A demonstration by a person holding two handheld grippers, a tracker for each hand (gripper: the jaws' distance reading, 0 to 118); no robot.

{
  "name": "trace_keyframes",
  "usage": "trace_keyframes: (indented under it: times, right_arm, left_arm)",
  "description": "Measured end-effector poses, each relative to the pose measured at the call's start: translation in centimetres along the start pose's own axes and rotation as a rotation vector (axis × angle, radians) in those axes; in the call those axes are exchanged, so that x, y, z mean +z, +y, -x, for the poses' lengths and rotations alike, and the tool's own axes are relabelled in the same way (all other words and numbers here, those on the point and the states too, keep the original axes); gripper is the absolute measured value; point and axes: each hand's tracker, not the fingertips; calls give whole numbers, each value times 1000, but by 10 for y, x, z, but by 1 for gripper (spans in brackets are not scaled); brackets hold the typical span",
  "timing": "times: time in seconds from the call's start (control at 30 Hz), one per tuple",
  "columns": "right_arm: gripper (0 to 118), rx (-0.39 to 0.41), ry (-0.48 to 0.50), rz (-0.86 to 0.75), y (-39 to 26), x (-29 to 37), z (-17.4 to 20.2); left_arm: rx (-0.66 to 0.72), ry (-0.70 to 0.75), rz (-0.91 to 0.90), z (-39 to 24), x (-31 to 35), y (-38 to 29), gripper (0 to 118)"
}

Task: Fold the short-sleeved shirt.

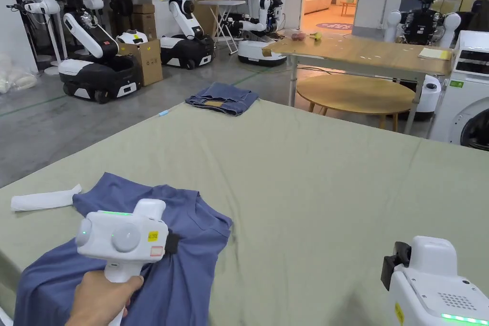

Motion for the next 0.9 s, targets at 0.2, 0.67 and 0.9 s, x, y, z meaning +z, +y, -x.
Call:
trace_keyframes:
  times: [0.2, 0.67, 0.9]
  right_arm:
    - [0, -15, -6, -17, 7, 5, -5]
    - [0, -56, -86, -104, 38, 42, -53]
    - [0, -63, -201, -158, 48, 85, -102]
  left_arm:
    - [-26, -45, -170, -2, 30, 36, 2]
    - [-200, -357, -446, -156, 131, 132, 2]
    - [-342, -609, -494, -290, 146, 155, 2]
